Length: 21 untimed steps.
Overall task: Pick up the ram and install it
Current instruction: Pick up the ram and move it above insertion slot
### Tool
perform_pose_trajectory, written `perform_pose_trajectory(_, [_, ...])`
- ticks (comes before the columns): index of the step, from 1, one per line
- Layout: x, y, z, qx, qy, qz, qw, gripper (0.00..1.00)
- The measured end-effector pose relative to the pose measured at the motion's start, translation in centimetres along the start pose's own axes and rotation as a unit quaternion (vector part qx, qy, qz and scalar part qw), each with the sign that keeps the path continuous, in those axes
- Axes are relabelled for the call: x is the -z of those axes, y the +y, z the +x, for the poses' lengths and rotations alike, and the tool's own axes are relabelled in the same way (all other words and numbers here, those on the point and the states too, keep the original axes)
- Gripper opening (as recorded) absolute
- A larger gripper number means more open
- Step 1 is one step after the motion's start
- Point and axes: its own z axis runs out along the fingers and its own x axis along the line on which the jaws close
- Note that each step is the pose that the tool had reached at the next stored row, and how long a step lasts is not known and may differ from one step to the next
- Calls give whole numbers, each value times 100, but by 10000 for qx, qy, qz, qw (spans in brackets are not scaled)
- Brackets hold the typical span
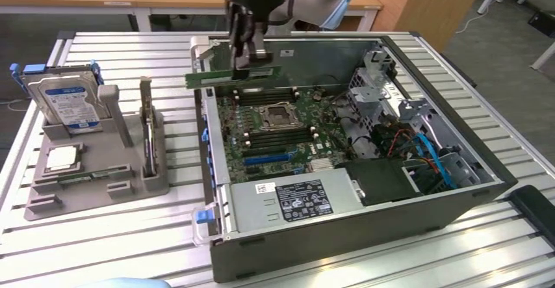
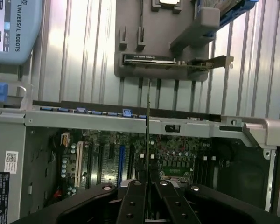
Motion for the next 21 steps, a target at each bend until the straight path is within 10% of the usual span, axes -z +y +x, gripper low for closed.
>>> perform_pose_trajectory(21, [75, -688, 41, 29, -106, 1, 9999, 13])
